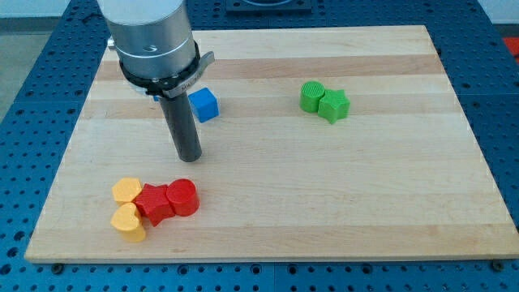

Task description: Push blue triangle towards blue cube

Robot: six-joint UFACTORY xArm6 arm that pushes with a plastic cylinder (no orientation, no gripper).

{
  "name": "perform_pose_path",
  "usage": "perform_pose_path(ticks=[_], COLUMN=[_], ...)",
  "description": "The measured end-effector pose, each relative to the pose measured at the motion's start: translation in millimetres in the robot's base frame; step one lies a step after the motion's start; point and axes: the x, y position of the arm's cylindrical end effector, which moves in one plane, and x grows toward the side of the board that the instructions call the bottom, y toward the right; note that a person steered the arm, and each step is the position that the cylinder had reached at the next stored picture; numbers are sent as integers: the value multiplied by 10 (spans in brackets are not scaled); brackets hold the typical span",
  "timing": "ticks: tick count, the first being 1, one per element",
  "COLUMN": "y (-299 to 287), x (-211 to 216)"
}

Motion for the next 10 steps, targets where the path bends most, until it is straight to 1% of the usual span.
perform_pose_path(ticks=[2, 3, 4, 5, 6, 7, 8, 10], y=[-176, -339, -376, -531, -754, -1009, -1188, -1273], x=[16, -9, -83, -359, -406, -552, -856, -1213])
